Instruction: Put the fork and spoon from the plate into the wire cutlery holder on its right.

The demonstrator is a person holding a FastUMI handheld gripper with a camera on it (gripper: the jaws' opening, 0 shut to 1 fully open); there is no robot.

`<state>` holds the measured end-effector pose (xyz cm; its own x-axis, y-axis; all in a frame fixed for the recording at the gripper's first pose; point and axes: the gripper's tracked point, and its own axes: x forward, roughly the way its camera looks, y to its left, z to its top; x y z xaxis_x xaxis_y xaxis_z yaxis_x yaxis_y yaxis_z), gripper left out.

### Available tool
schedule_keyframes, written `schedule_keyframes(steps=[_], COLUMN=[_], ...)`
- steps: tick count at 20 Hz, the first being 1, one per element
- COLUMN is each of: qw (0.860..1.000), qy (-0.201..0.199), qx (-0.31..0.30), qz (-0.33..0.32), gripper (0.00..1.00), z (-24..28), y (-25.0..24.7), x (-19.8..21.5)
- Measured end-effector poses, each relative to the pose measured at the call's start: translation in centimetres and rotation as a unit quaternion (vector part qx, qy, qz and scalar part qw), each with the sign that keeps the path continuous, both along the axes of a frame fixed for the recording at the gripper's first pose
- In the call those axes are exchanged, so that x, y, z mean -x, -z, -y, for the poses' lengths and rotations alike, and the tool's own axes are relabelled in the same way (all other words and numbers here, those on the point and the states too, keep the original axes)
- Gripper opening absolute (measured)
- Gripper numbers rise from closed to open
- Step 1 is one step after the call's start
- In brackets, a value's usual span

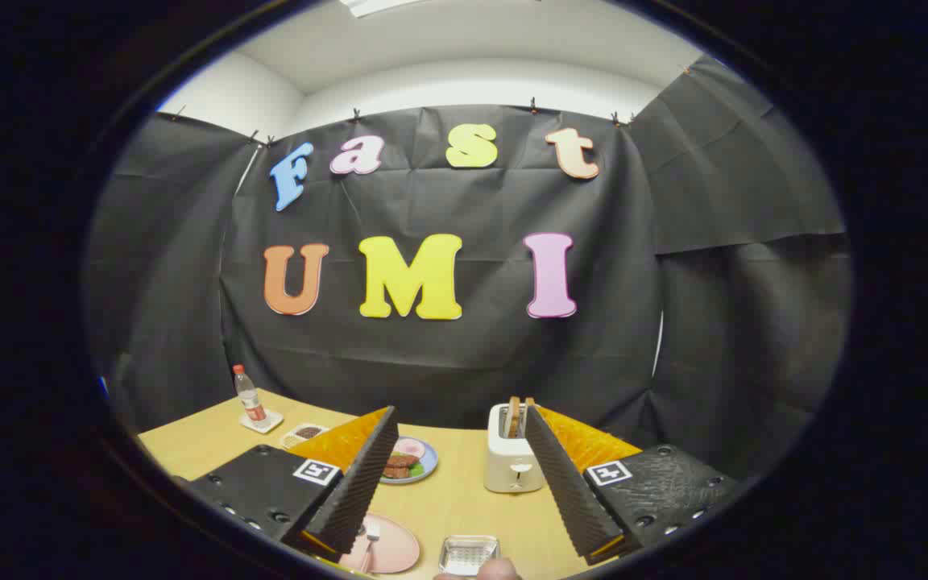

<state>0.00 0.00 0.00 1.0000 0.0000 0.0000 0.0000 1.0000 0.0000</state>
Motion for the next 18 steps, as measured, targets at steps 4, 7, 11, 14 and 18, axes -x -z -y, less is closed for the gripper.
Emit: schedule_keyframes(steps=[4, 7, 11, 14, 18], qw=[1.0, 1.0, 1.0, 1.0, 1.0], qy=[-0.007, -0.008, -0.008, -0.01, -0.016], qx=[0.001, 0.002, -0.001, -0.003, -0.001], qz=[-0.003, -0.002, -0.004, -0.006, -0.01], gripper=[0.95, 0.95, 0.95, 0.95, 0.95], z=[-0.5, -0.5, -0.5, -0.6, -0.6], y=[0.2, 0.2, 0.3, 0.4, 0.8], x=[-0.2, -0.4, -0.8, -0.9, -1.0])
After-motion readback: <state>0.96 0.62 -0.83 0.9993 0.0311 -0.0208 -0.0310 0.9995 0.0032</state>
